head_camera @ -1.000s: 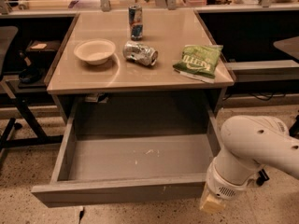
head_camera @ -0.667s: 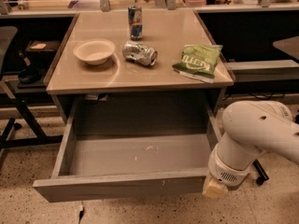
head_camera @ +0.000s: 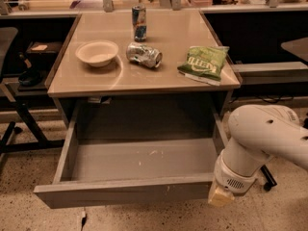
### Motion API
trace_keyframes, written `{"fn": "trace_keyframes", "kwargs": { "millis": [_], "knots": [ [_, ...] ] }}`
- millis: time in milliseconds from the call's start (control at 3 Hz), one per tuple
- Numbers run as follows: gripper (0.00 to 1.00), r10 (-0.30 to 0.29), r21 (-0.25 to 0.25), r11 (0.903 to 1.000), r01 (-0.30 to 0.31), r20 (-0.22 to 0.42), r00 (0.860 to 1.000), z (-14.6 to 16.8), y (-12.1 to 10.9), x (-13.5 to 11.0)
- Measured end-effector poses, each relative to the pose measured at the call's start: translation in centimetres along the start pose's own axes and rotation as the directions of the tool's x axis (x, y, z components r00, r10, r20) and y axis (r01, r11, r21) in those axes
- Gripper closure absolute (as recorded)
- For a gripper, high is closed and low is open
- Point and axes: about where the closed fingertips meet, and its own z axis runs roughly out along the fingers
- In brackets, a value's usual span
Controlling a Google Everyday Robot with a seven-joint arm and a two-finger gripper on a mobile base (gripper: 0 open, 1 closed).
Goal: Close top drawer
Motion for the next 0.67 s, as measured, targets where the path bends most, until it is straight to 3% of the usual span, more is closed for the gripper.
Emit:
{"fn": "trace_keyframes", "kwargs": {
  "millis": [333, 667],
  "knots": [
    [1.00, 0.000, -0.001, 1.0000, 0.000, 0.000, 1.000, 0.0, 0.0, 0.0],
    [1.00, 0.049, 0.057, 0.9971, -0.049, 0.011, 0.999, -0.8, -2.3, 0.0]
  ]
}}
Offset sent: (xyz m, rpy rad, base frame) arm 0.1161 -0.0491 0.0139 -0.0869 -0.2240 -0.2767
